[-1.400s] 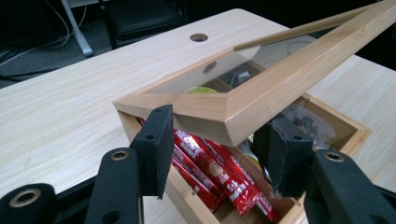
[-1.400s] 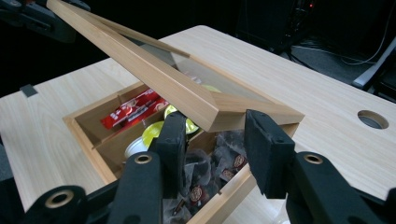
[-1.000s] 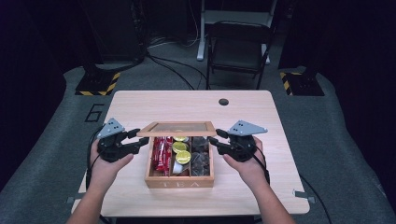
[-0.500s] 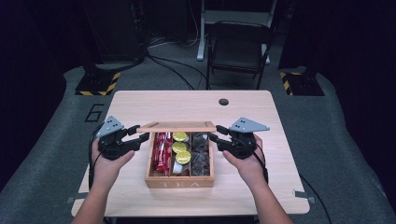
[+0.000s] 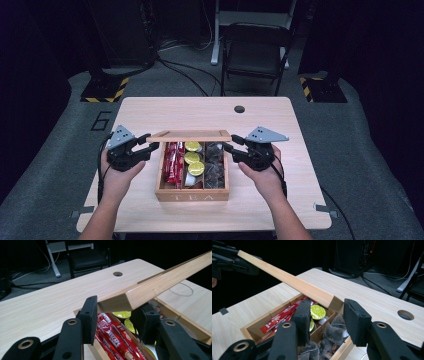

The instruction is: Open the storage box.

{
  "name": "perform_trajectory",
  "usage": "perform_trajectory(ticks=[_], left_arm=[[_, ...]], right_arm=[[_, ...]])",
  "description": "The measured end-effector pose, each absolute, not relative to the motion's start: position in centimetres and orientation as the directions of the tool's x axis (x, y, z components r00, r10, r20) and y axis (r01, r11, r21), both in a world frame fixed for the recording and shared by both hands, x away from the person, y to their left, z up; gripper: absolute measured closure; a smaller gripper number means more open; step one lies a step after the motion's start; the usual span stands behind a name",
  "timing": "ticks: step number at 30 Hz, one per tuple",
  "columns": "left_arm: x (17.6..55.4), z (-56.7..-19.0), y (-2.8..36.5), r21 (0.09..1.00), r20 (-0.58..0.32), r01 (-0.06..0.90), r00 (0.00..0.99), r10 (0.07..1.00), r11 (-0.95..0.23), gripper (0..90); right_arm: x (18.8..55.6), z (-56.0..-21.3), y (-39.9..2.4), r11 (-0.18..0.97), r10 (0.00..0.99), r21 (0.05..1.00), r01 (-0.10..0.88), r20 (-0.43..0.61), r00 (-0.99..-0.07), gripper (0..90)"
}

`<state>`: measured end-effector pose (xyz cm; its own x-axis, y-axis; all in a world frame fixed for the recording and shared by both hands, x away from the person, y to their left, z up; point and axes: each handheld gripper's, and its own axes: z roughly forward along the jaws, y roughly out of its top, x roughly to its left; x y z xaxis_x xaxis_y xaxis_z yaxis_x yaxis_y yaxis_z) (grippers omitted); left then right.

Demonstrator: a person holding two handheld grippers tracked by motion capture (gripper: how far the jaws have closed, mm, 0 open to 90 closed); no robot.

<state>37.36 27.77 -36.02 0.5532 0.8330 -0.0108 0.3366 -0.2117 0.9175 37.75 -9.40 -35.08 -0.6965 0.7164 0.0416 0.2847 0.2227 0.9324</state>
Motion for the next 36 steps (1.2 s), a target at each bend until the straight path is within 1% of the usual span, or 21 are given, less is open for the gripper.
perform_trajectory(ticks=[6, 12, 16, 20, 24, 27, 30, 36], left_arm=[[37.3, -36.1, 27.9, 0.917, -0.016, 0.339, 0.558, 0.83, -0.211, 57.8], [37.2, -36.2, 27.8, 0.919, -0.017, 0.336, 0.558, 0.83, -0.208, 57.8], [37.2, -36.2, 27.8, 0.919, -0.019, 0.336, 0.556, 0.831, -0.205, 57.8], [37.2, -36.3, 27.8, 0.922, -0.02, 0.333, 0.555, 0.832, -0.2, 57.7], [37.2, -36.4, 27.9, 0.922, -0.022, 0.332, 0.556, 0.831, -0.198, 57.6], [37.2, -36.4, 27.9, 0.923, -0.021, 0.331, 0.556, 0.831, -0.198, 57.6], [37.2, -36.4, 27.9, 0.923, -0.02, 0.33, 0.556, 0.831, -0.199, 57.6], [37.1, -36.5, 27.9, 0.922, -0.022, 0.332, 0.559, 0.829, -0.199, 57.5]], right_arm=[[37.0, -36.3, -9.7, 0.227, 0.722, 0.928, 0.294, 0.042, -0.69, 57.4], [36.5, -38.1, -9.4, 0.267, 0.719, 0.918, 0.294, 0.014, -0.695, 57.9], [36.4, -39.5, -8.7, 0.309, 0.695, 0.909, 0.282, -0.013, -0.719, 57.8], [36.5, -40.9, -8.3, 0.32, 0.672, 0.901, 0.292, 0.002, -0.741, 57.8], [36.8, -42.3, -7.9, 0.324, 0.679, 0.884, 0.337, 0.03, -0.733, 57.4], [36.7, -43.2, -7.6, 0.346, 0.673, 0.874, 0.342, 0.023, -0.739, 55.8], [36.7, -43.5, -7.4, 0.369, 0.67, 0.864, 0.342, 0.008, -0.743, 55.2], [36.7, -44.1, -7.2, 0.373, 0.653, 0.858, 0.352, 0.027, -0.757, 55.1]])
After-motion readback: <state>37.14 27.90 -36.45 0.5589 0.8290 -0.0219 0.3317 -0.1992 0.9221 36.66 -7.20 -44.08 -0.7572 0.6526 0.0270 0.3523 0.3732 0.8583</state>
